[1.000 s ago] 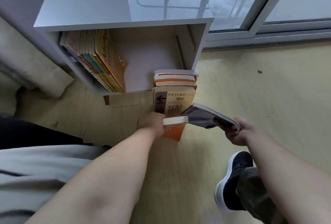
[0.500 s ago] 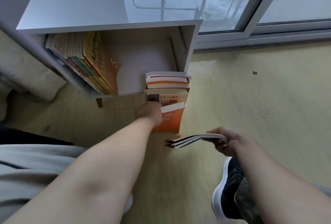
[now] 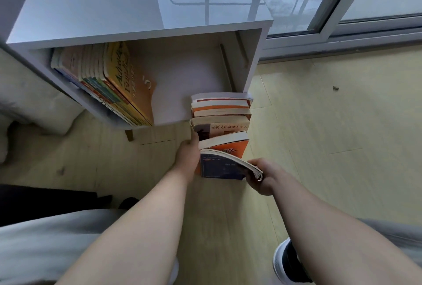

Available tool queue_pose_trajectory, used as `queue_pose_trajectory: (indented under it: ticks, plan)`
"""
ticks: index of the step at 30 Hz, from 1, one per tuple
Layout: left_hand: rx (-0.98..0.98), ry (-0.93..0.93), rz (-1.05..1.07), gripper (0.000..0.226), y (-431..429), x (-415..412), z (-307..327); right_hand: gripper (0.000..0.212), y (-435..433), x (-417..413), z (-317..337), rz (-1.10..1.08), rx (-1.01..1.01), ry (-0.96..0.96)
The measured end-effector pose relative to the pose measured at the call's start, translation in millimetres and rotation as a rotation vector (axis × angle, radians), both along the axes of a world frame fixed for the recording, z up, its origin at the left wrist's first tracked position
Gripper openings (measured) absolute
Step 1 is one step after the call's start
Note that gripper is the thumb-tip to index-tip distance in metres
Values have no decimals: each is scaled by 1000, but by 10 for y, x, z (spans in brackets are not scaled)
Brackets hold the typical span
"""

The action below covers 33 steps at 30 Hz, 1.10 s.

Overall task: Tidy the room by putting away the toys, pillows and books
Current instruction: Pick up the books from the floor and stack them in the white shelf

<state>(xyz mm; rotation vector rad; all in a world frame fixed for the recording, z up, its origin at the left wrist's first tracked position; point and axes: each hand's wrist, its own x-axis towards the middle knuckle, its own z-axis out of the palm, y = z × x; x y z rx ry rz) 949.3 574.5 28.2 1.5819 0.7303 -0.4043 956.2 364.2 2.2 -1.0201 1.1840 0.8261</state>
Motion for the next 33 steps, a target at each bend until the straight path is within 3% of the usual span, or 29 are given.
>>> queue_pose_trajectory:
  ticks: [3,5,11,18,20,25,29,33]
  plan:
    - [-385,88,198,47,-76,-53,78,37,33,112,48,-1,25,-33]
    - [-489,136,230,40,-113,-63,72,47,24,161,63,19,30,-34]
    - [-446,223,259,9,-81,21,-16,46,-60,355,-71,-123,170,19]
    - [-517,301,196,5,63,122,-178,47,66,500,-70,123,170,-36]
    - [-538,321,160,8,113,132,-164,45,52,500,-66,177,144,-28]
    - [-573,317,163,41,199,219,-213,39,18,532,-30,274,161,-32]
    - [-613,316,199,38,197,345,-211,36,23,609,-70,291,179,-43]
    - [-600,339,193,37,195,501,-269,52,-6,723,-147,264,186,9]
